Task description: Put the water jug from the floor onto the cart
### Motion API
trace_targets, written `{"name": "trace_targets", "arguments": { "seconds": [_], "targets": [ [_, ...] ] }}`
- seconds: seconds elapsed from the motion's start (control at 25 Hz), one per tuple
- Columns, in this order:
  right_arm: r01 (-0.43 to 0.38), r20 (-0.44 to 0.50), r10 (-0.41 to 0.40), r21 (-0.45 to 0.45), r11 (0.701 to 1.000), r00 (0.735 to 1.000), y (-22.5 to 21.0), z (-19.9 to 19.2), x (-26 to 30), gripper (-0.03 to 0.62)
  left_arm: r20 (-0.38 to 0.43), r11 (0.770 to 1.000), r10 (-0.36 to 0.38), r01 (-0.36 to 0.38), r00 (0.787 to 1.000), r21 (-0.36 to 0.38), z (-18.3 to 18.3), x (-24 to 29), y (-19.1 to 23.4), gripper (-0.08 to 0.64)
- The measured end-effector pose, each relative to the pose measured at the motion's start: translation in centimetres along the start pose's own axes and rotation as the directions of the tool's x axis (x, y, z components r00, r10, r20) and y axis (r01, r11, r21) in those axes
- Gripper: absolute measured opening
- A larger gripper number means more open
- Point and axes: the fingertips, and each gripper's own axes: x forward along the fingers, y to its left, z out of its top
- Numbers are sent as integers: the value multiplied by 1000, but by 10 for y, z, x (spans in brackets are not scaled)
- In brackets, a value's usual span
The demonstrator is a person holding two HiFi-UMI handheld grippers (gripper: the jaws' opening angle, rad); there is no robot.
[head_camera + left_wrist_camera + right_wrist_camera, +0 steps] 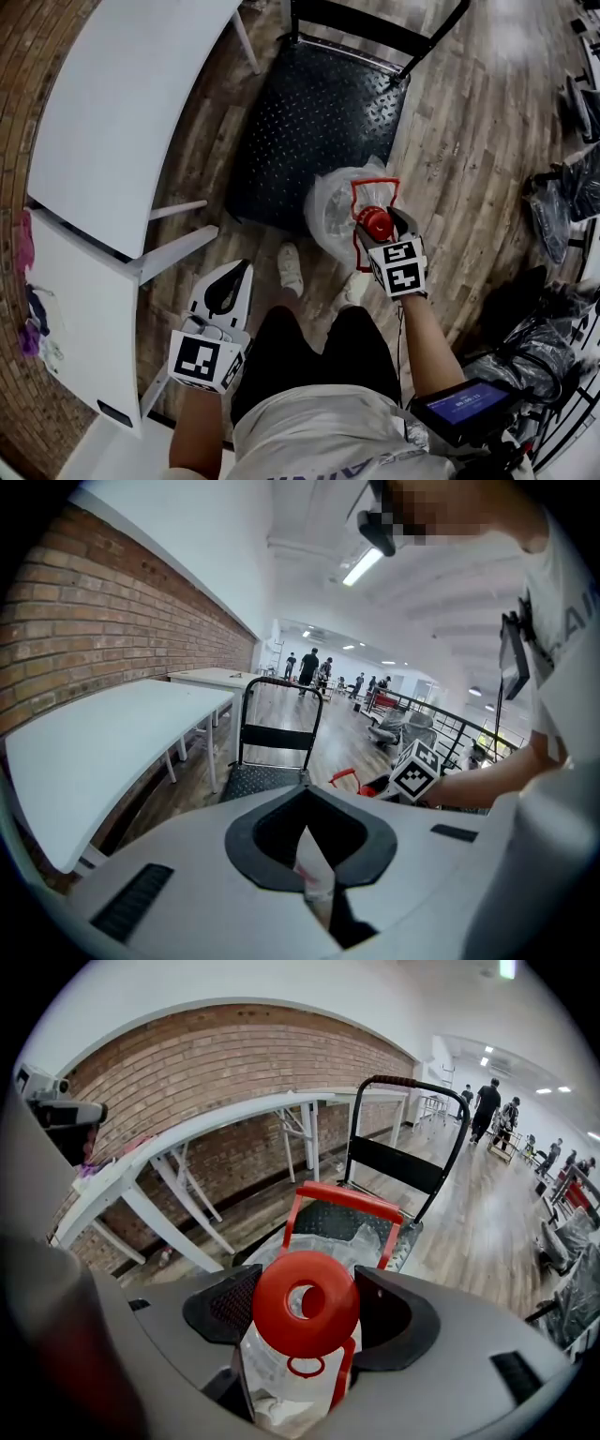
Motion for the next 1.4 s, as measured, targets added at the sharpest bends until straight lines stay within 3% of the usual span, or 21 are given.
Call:
{"name": "trace_targets", "arguments": {
  "seconds": [0.56,0.88,1.2,1.4],
  "targets": [
    [11,-34,-12,-30,999,999,21,-2,23,314,-14,999,-2,2,1000,-53,-17,-10,36,2],
    [26,-77,-28,-37,999,997,36,-14,25,314,1,997,-49,49,999,-65,-13,-7,42,2],
    [88,-37,-89,-34,996,995,34,-2,10,314,14,994,-103,103,995,-32,-7,-13,40,1],
    [135,85,-133,-21,991,987,42,43,-42,314,41,990,-143,143,989,0,8,-17,42,2]
  ]
}}
